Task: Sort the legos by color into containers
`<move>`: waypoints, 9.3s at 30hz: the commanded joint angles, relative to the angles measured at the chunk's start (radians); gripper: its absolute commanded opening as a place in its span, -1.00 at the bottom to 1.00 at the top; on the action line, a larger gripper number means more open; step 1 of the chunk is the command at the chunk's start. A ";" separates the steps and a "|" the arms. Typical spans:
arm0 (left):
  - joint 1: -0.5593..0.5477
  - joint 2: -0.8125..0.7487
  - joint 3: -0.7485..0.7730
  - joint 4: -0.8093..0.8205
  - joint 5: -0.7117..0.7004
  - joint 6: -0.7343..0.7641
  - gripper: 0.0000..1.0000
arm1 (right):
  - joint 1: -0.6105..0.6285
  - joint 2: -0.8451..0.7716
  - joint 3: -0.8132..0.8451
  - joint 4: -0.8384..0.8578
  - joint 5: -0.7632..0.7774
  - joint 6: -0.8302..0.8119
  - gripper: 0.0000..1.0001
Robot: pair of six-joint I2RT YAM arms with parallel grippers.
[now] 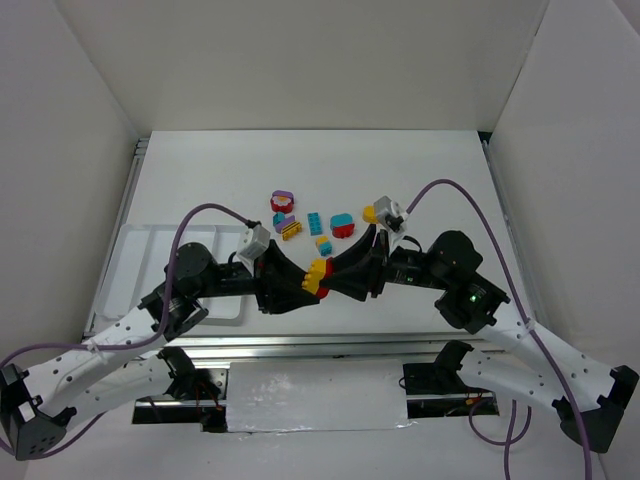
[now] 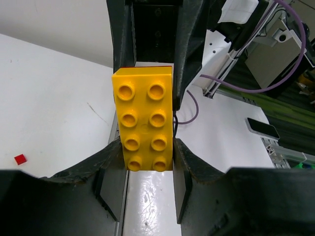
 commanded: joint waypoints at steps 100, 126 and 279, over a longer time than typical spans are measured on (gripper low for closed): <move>0.458 0.021 -0.124 0.187 0.122 -0.162 0.99 | -0.250 0.109 0.012 -0.055 0.062 0.256 -1.00; 0.050 0.253 0.033 0.410 0.220 -0.131 0.82 | -0.226 0.037 -0.156 0.296 -0.257 0.212 -0.97; 0.334 0.129 0.237 -0.350 -0.103 -0.363 0.95 | 0.110 0.330 0.218 -0.351 0.585 -0.126 -0.49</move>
